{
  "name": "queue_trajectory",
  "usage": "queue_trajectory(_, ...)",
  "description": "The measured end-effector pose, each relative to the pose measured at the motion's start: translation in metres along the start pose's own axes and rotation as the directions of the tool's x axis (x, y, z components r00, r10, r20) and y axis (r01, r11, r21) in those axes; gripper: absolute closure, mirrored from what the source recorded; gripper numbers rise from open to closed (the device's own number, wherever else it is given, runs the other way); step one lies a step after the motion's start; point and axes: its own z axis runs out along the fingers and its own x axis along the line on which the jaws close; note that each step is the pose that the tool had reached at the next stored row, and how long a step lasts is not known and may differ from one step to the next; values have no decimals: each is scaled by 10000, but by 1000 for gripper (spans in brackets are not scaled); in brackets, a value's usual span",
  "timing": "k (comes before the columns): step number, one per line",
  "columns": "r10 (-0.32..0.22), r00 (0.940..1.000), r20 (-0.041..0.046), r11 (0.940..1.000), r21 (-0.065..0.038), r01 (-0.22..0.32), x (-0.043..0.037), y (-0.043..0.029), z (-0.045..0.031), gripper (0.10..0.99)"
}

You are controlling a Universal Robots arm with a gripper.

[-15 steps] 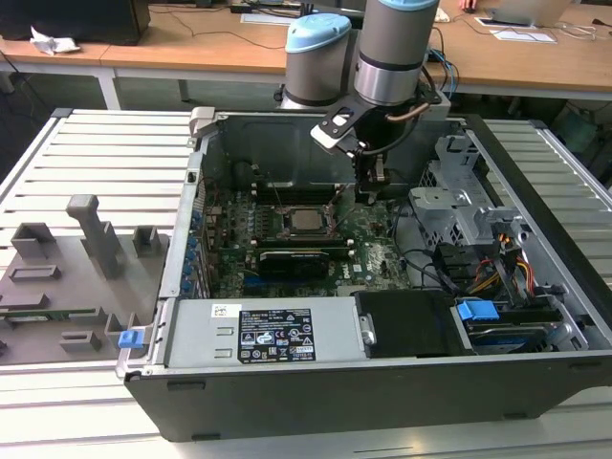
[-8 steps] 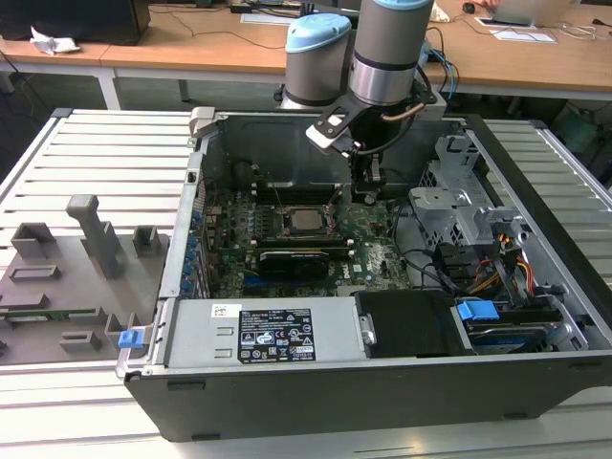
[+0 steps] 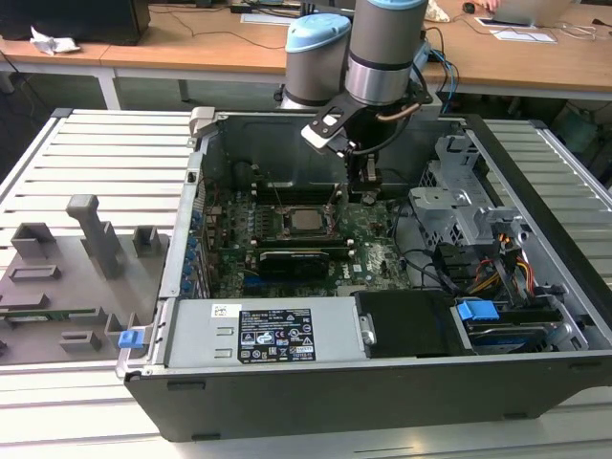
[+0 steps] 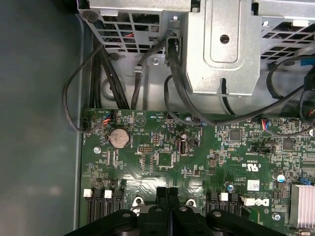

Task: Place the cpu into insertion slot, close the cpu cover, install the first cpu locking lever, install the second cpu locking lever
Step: 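Close the cpu cover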

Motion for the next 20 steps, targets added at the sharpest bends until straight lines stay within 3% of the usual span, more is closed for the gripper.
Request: queue_trajectory(20,1,10000,1,10000,0,-1,4,-107,-1,980)
